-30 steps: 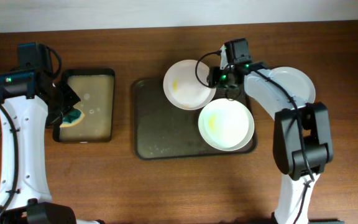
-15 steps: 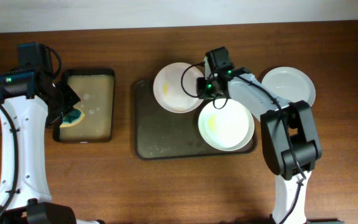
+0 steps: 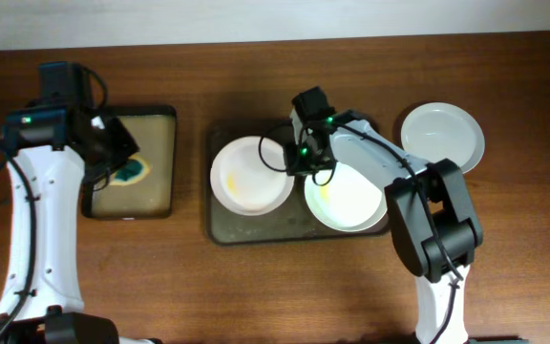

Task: Clean dirty plates on tray and stack at the side
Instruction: 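Reach the right gripper to the pink-rimmed plate and grasp its rim, then scrub the pink-rimmed plate with the sponge in the left gripper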

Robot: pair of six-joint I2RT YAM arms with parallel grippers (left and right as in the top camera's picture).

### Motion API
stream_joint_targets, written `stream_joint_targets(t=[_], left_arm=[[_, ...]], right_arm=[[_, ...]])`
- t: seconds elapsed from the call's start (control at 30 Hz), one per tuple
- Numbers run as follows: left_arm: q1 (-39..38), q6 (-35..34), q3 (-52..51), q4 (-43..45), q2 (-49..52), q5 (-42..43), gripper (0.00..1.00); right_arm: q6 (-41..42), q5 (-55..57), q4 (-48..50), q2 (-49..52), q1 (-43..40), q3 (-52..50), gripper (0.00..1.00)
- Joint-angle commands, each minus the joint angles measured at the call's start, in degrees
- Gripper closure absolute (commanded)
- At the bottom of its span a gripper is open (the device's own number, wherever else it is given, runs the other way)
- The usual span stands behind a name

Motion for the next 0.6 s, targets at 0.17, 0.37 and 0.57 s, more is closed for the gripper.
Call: stream_joint_targets(t=[0.17,0.37,0.57], left_arm=[[-12.92,-3.15,-1.64,2.6,1.6,2.67,1.0],[-20.24,-4.46,-8.04,15.26,9.9,7.67,1.0],[-25.83,-4.57,-8.44,24.65,19.06,10.19,1.0]], right_arm=[[1.97,3.5,-2.19,0.52,0.76,-0.5,0.96],[7.45,6.16,-2.58,0.52,0.39,-0.5,0.96],[7.45,6.19,-2.6,0.52,0.28,-0.52,0.96]])
